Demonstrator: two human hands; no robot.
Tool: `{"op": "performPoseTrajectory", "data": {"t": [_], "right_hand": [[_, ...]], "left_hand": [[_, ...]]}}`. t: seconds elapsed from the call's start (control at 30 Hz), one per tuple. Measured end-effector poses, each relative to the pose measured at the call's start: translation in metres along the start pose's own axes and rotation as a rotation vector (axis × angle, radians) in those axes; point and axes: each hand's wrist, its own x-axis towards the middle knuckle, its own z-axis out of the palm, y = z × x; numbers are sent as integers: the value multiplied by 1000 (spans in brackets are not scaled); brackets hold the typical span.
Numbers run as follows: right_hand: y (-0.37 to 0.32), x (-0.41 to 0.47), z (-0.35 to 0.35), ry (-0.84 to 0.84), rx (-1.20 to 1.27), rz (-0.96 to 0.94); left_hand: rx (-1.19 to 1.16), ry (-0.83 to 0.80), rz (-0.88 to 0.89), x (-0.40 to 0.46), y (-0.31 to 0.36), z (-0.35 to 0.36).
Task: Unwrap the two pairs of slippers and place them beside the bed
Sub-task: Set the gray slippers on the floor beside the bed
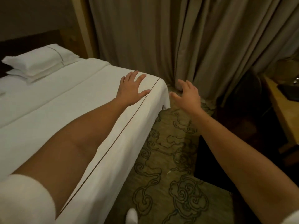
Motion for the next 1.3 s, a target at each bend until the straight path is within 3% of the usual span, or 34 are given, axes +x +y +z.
{"op": "performPoseTrajectory", "data": {"t": [0.3, 0.73, 0.93, 1.13, 1.3], "right_hand": [[61, 212, 4, 62, -81, 73], [172, 465, 51, 41, -91, 157], [234, 628, 98, -34, -3, 134], [261, 779, 135, -127, -4, 87], [297, 903, 179, -166, -38, 62]], "left_hand": [[-42, -18, 134, 243, 21, 109], [-108, -102, 214, 491, 37, 262], [-45, -185, 164, 618, 24, 341], [-40, -167, 97, 753, 3, 384], [-53, -206, -60, 862, -25, 454]]}}
